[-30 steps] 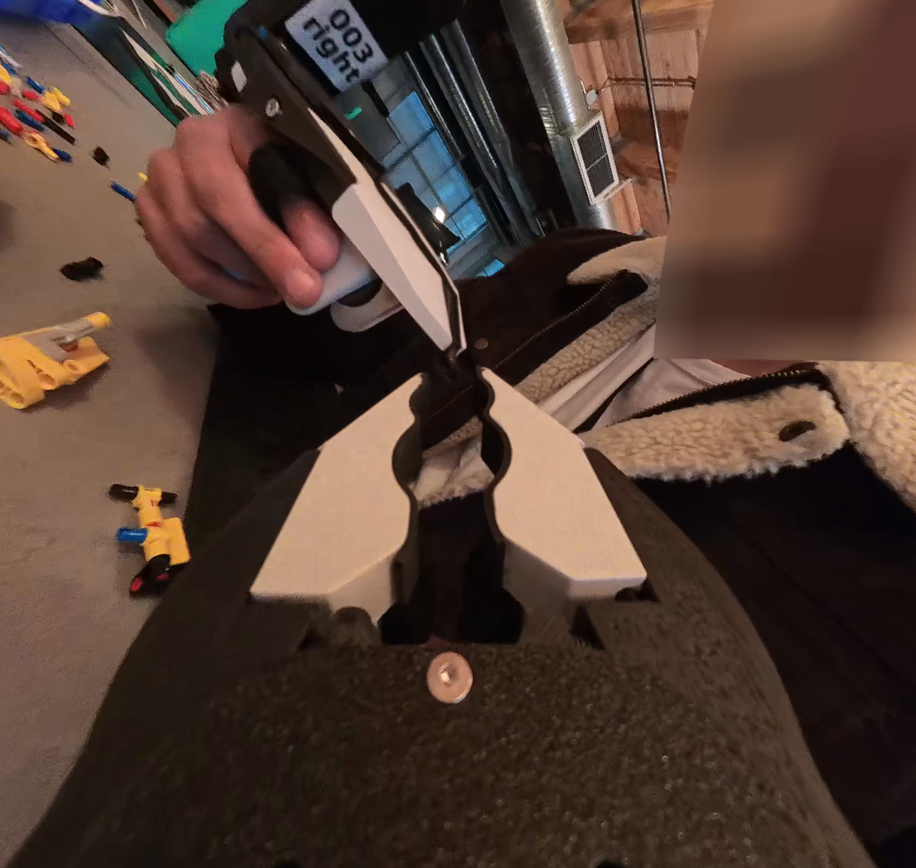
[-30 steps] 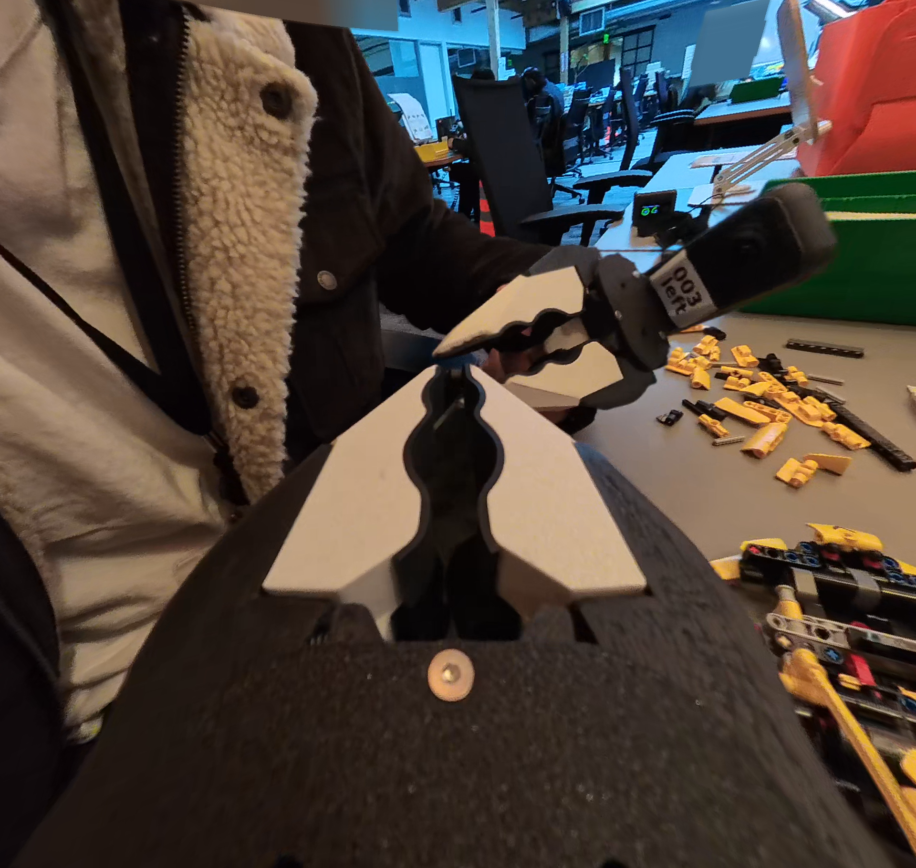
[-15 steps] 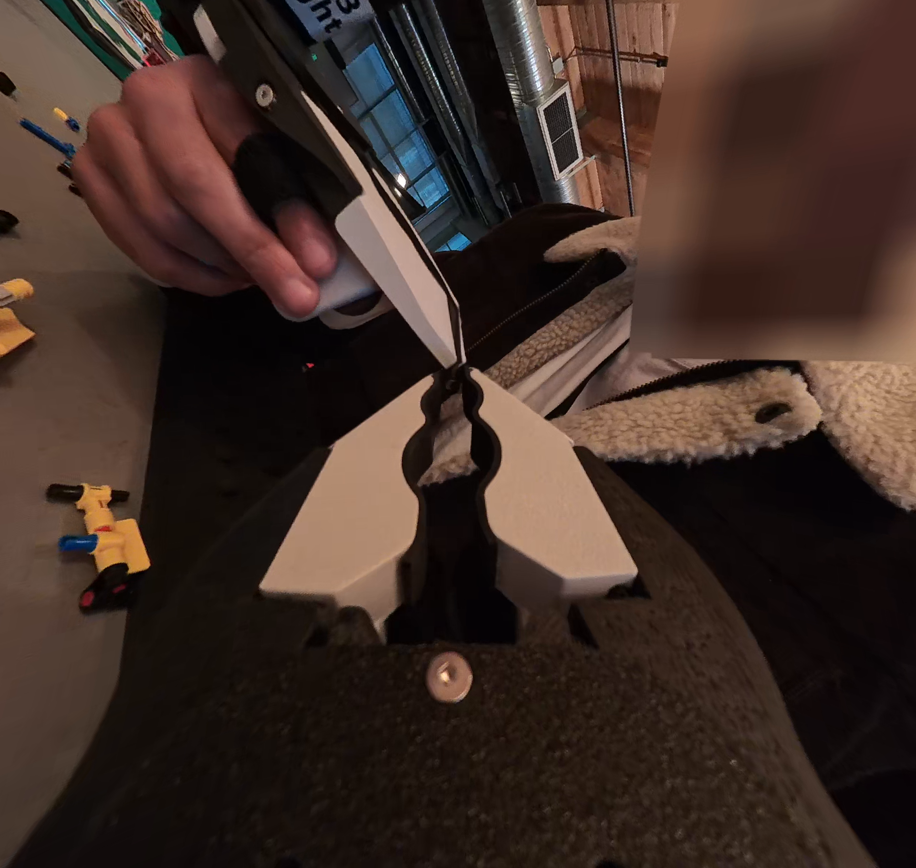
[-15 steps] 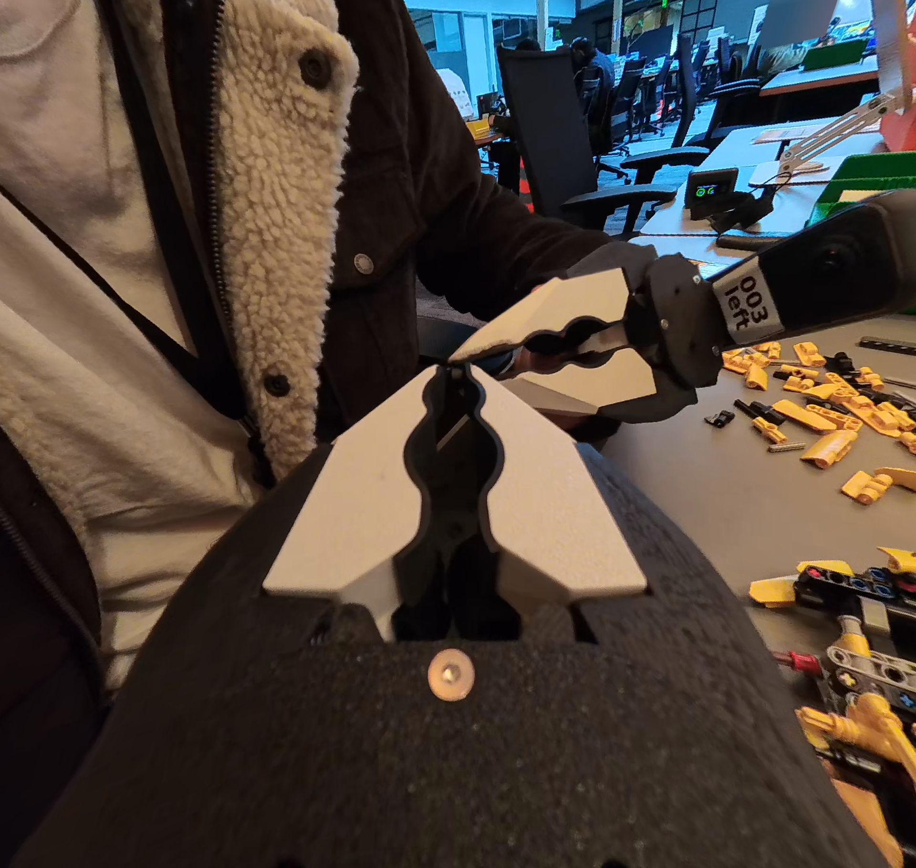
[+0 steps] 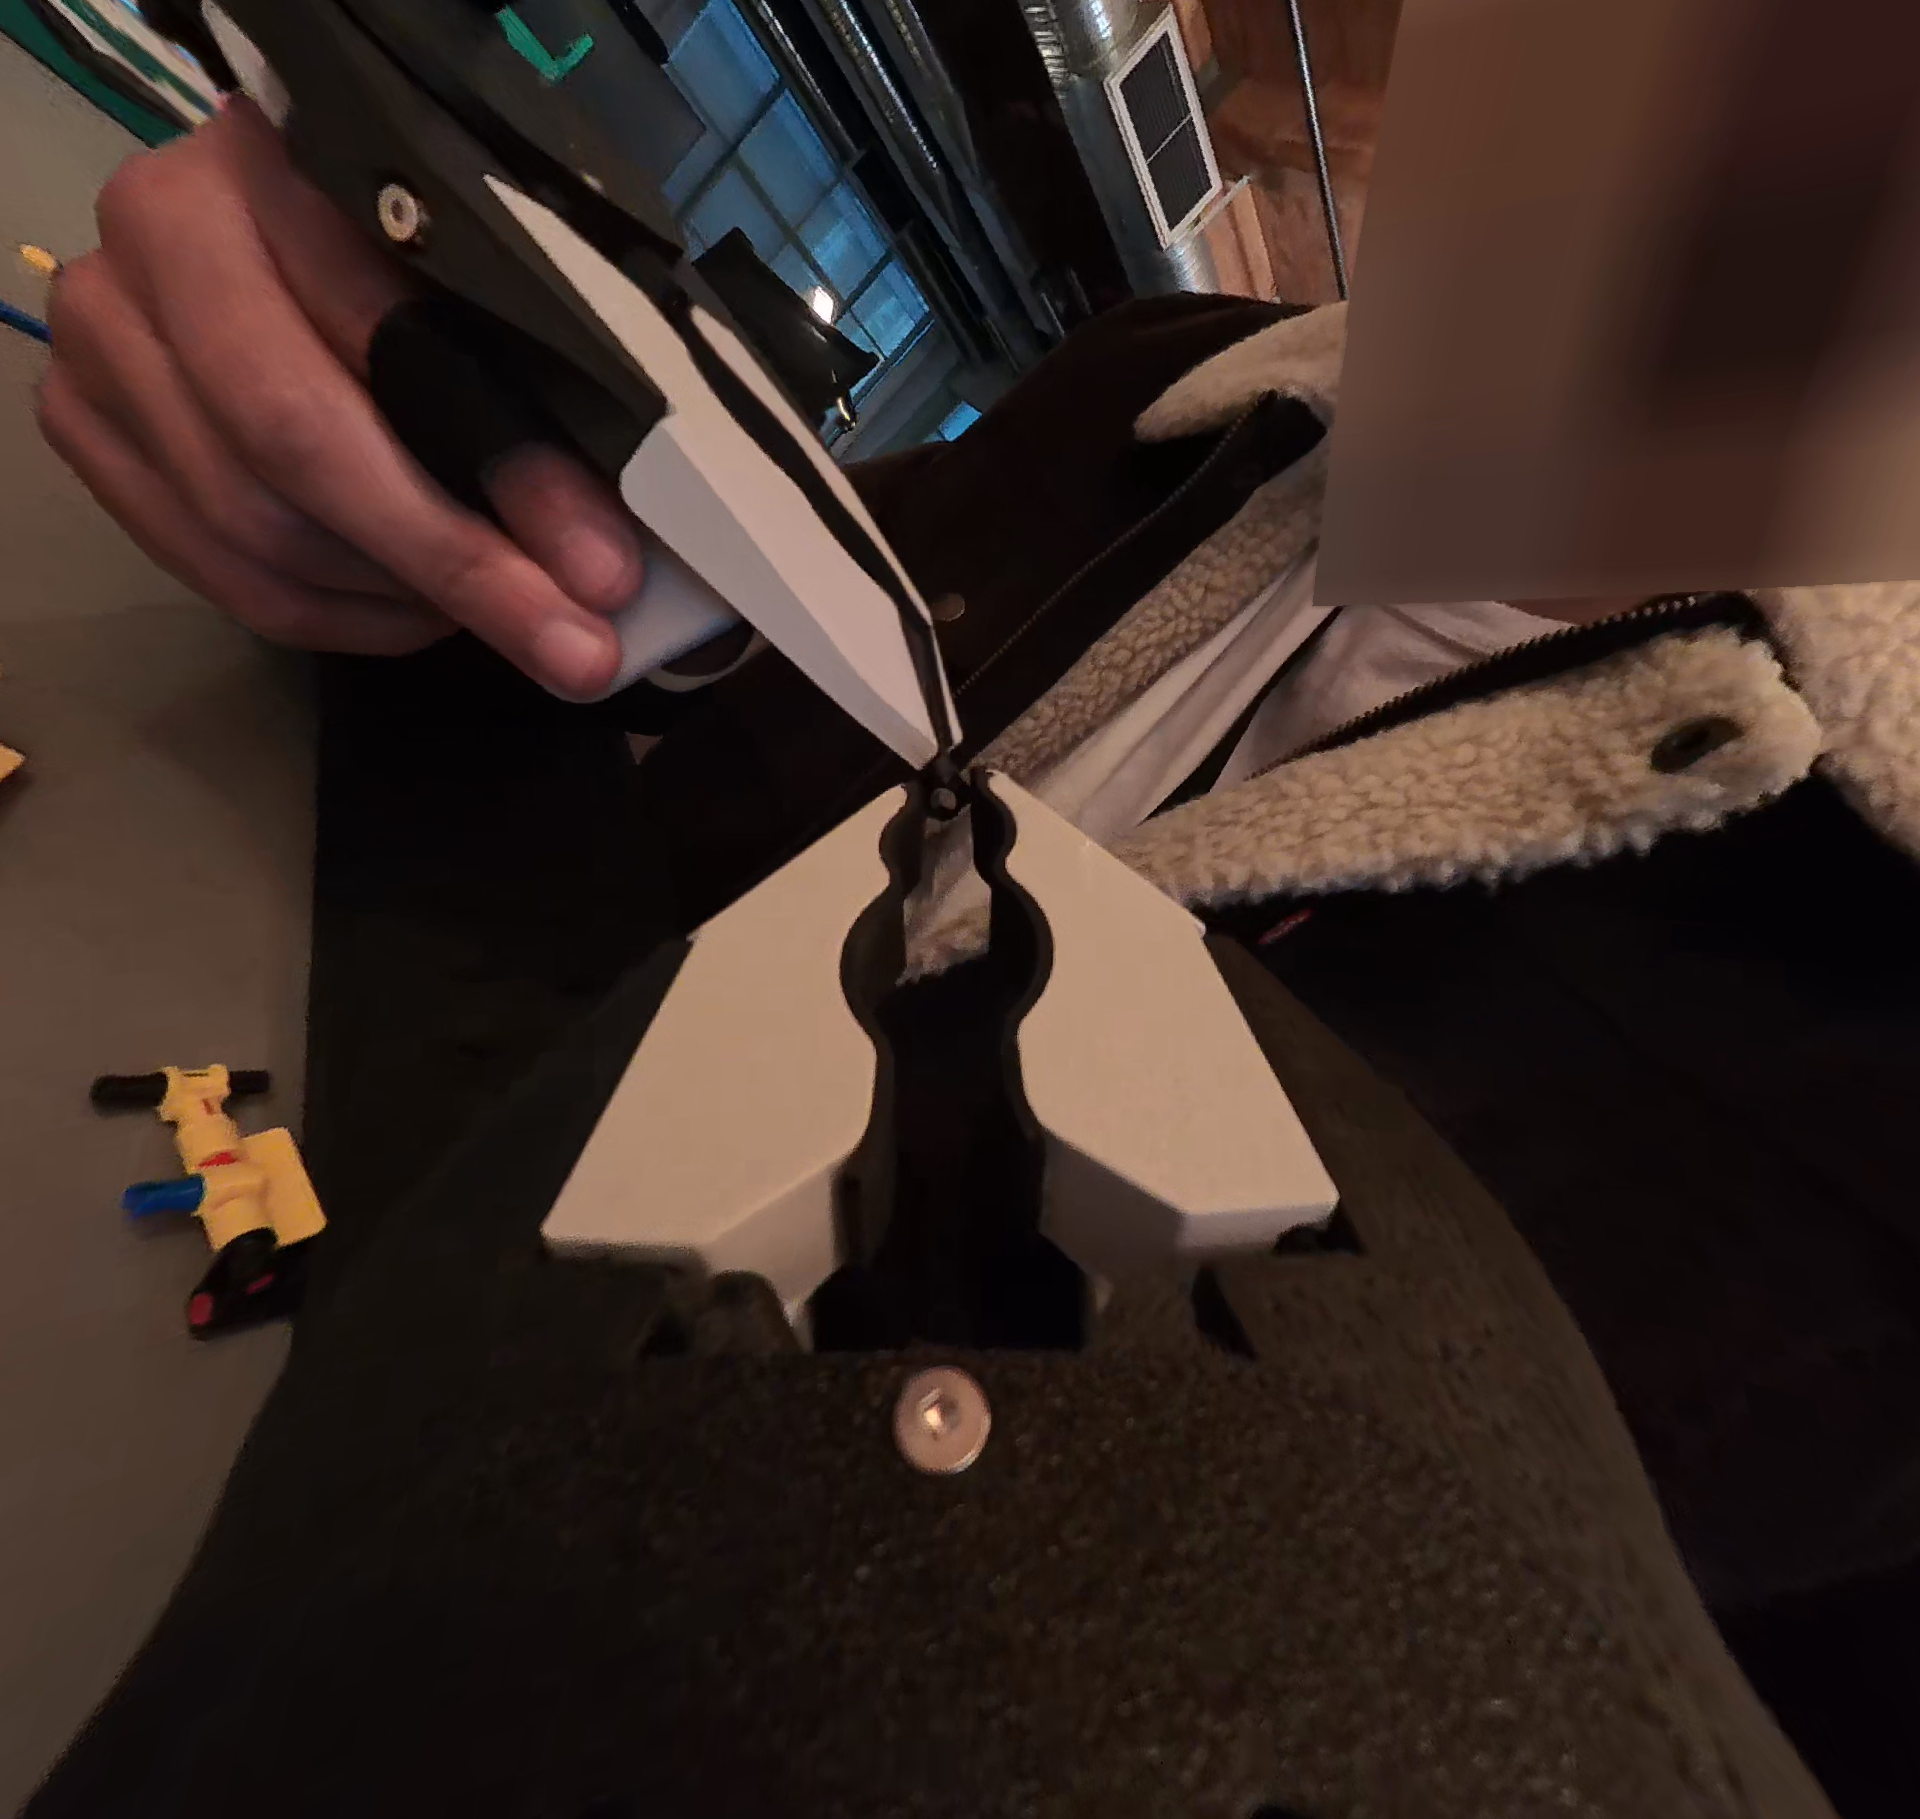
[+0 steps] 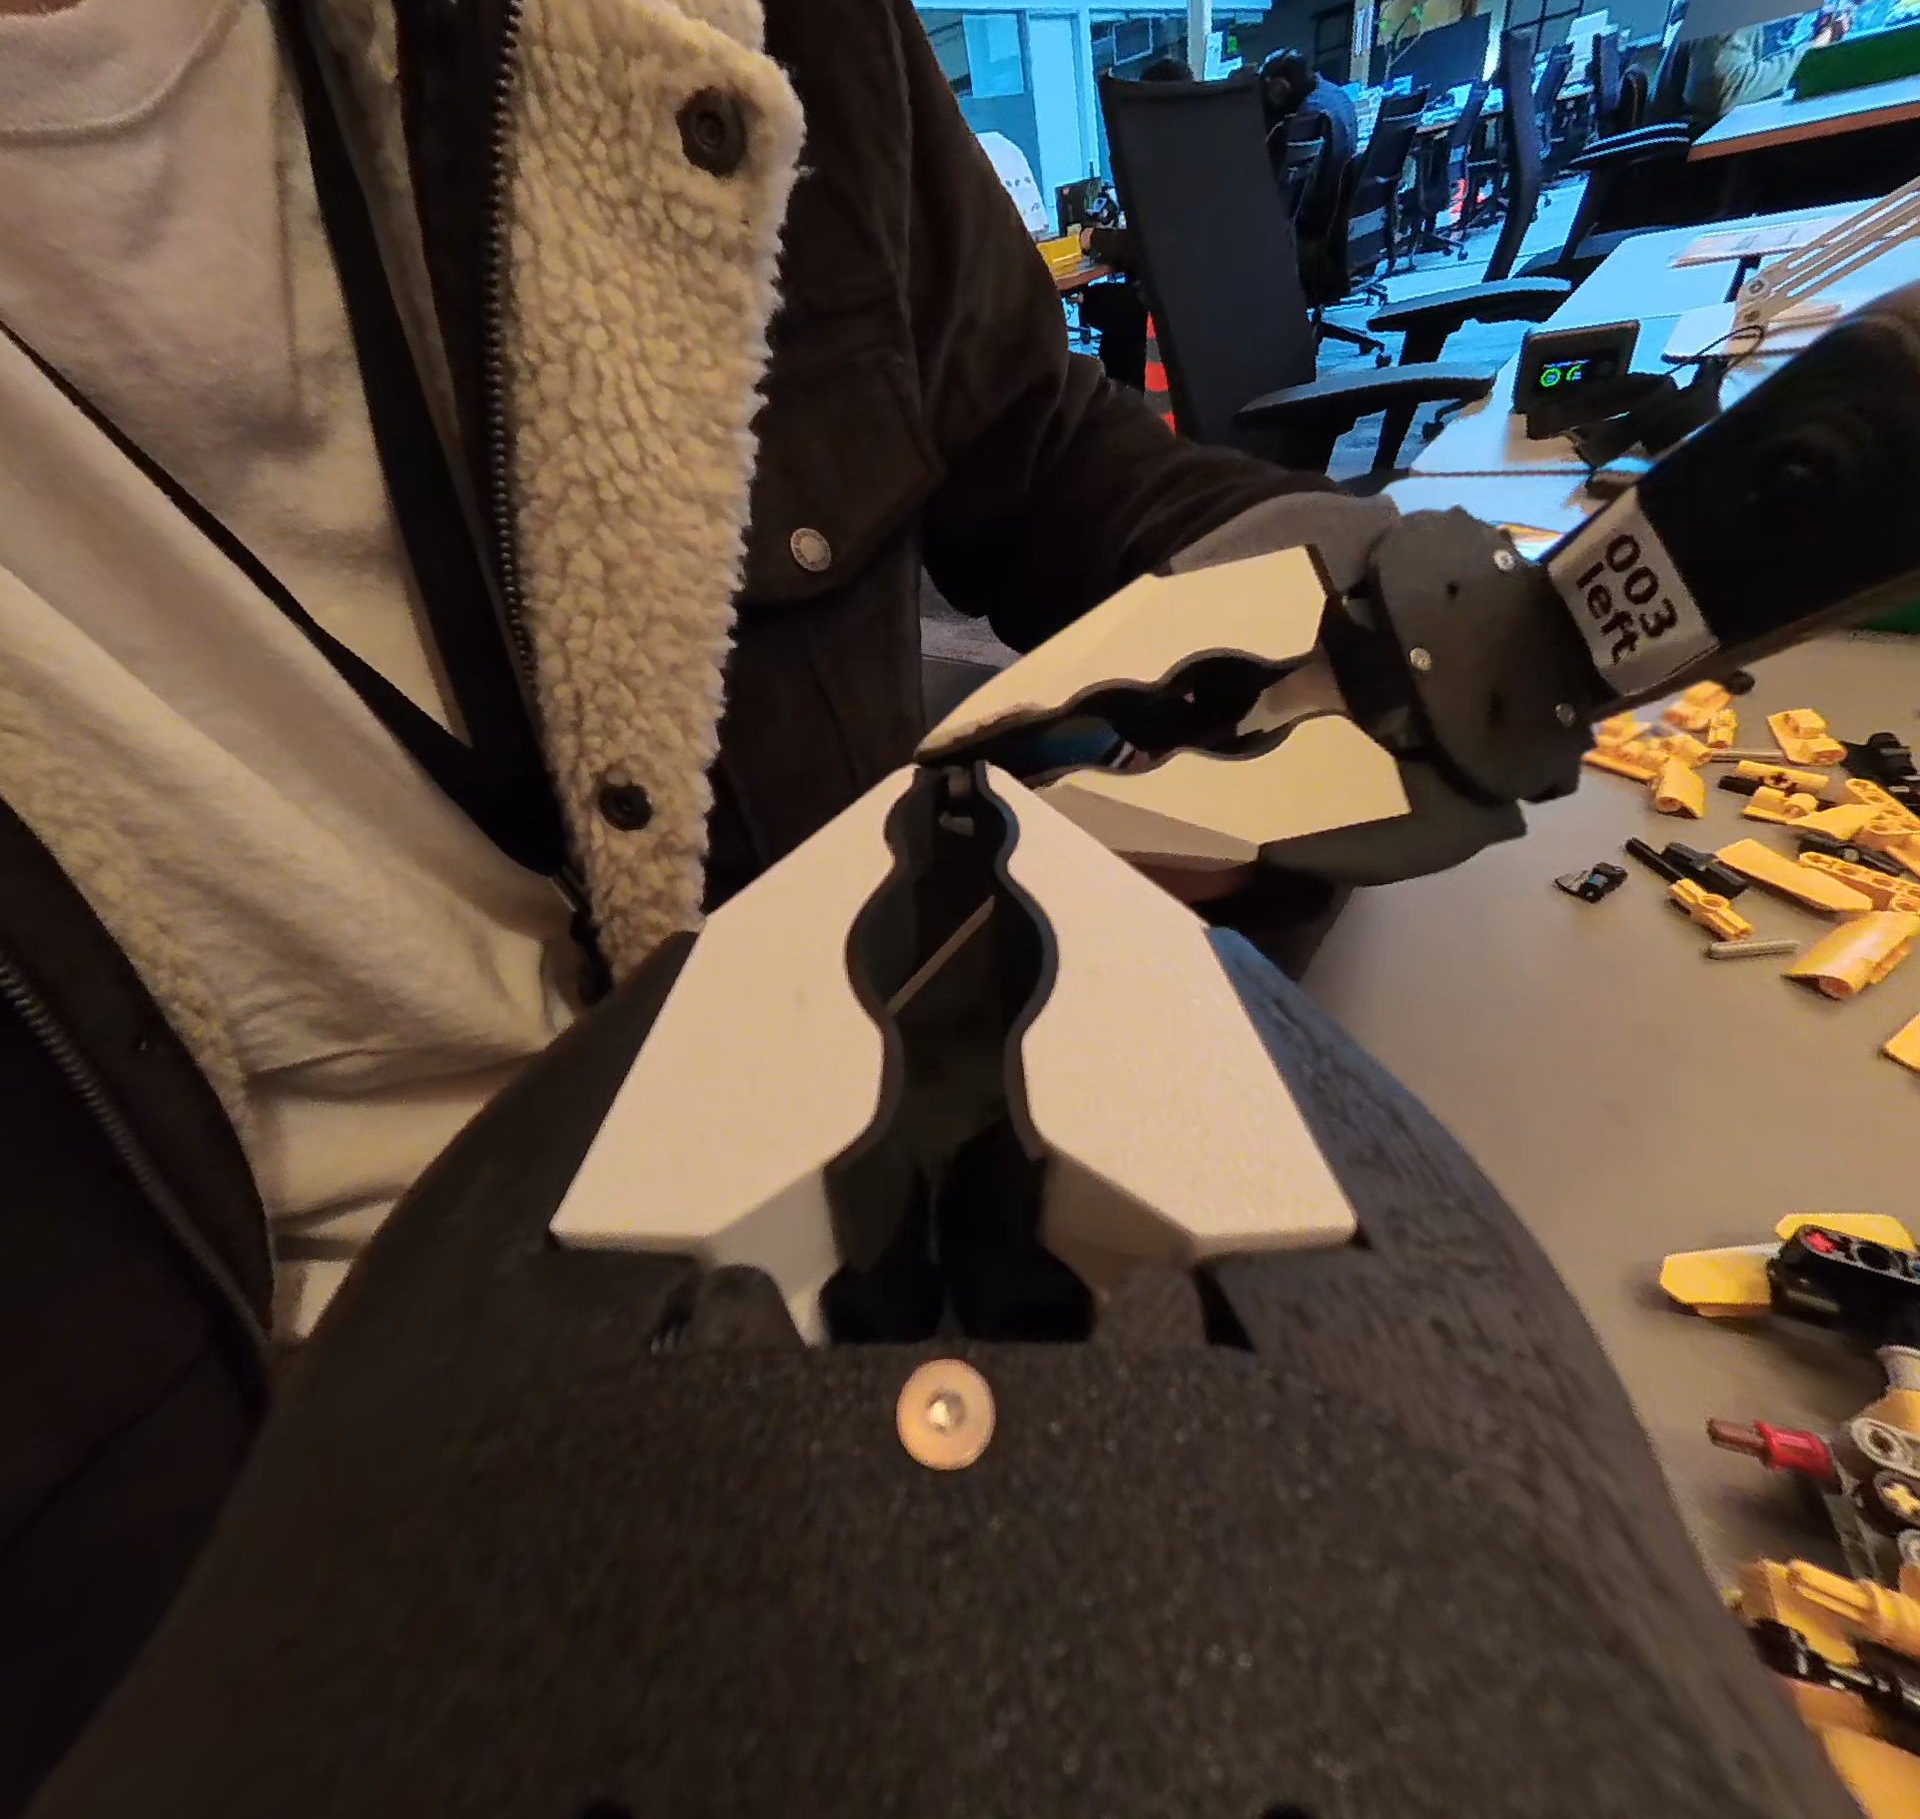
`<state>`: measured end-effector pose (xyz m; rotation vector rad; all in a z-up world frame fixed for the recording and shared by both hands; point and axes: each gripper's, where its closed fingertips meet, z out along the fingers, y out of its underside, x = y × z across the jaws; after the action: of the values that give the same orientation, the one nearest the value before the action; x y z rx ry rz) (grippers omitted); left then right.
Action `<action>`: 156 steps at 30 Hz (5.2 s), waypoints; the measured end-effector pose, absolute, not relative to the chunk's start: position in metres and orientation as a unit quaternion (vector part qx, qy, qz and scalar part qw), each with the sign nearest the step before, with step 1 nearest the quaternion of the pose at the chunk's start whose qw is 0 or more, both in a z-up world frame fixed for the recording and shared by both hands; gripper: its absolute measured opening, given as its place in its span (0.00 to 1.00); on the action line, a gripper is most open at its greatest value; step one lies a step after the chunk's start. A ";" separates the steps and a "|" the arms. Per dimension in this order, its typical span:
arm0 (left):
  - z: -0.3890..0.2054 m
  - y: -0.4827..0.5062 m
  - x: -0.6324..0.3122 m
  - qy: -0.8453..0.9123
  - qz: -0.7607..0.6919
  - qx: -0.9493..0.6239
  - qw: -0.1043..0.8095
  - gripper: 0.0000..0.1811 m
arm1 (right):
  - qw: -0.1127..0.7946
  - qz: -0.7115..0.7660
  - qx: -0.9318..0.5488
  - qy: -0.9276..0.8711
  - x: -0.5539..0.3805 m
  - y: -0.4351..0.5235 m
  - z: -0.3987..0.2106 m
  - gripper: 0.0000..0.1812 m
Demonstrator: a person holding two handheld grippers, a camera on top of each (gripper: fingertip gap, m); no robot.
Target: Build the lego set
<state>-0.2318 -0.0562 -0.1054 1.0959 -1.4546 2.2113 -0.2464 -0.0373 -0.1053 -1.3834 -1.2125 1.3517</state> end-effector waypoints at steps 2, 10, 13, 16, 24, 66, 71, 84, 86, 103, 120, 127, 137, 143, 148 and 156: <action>-0.104 -0.056 -0.232 -0.499 0.768 0.377 0.141 0.04 | 0.416 0.540 -0.550 -0.482 -0.247 -0.037 -0.105 0.03; -0.103 -0.056 -0.233 -0.488 0.774 0.372 0.158 0.06 | 0.409 0.545 -0.550 -0.483 -0.247 -0.039 -0.105 0.03; -0.103 -0.053 -0.232 -0.481 0.777 0.374 0.160 0.04 | 0.406 0.546 -0.547 -0.487 -0.248 -0.041 -0.105 0.03; -0.103 -0.055 -0.233 -0.483 0.775 0.373 0.162 0.03 | 0.403 0.546 -0.546 -0.491 -0.249 -0.043 -0.105 0.03; -0.106 -0.059 -0.234 -0.493 0.767 0.373 0.173 0.04 | 0.397 0.544 -0.547 -0.497 -0.249 -0.046 -0.108 0.03; -0.162 0.047 -0.194 -0.473 0.665 0.575 -0.061 0.03 | 0.311 0.178 -0.801 -0.480 -0.211 -0.009 -0.224 0.10; -0.167 0.036 -0.195 -0.504 0.648 0.569 -0.048 0.04 | 0.296 0.183 -0.811 -0.470 -0.209 -0.008 -0.228 0.11; -0.209 0.028 -0.199 -0.594 0.545 0.591 0.003 0.04 | 0.302 0.134 -0.759 -0.561 -0.197 -0.020 -0.227 0.09; -0.221 0.022 -0.203 -0.626 0.516 0.585 0.021 0.04 | 0.314 0.127 -0.738 -0.584 -0.198 -0.020 -0.227 0.09; -0.233 0.009 -0.207 -0.661 0.490 0.566 0.046 0.04 | 0.351 0.016 -0.701 -0.621 -0.190 0.017 -0.239 0.08; -0.228 0.020 -0.201 -0.647 0.504 0.572 0.000 0.04 | 0.354 0.087 -0.704 -0.609 -0.195 0.004 -0.232 0.15; -0.224 0.028 -0.200 -0.630 0.516 0.580 -0.011 0.03 | 0.261 0.178 -0.736 -0.598 -0.192 0.012 -0.223 0.16; -0.214 0.043 -0.203 -0.604 0.533 0.591 -0.038 0.03 | 0.188 0.107 -0.714 -0.665 -0.196 0.007 -0.247 0.11; -0.189 0.053 -0.197 -0.536 0.600 0.592 -0.045 0.04 | 0.377 0.041 -0.725 -0.575 -0.192 0.048 -0.204 0.11; -0.109 0.074 -0.199 -0.377 0.767 0.514 -0.075 0.03 | 0.624 0.070 -0.682 -0.376 -0.187 0.080 -0.116 0.10; -0.072 0.071 -0.195 -0.278 0.840 0.457 -0.093 0.03 | 0.729 0.102 -0.634 -0.238 -0.178 0.086 -0.063 0.10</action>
<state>-0.1947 0.0711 -0.0720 1.5274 -0.9277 2.8067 -0.1781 0.0861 -0.0635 -1.3971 -0.5235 0.2246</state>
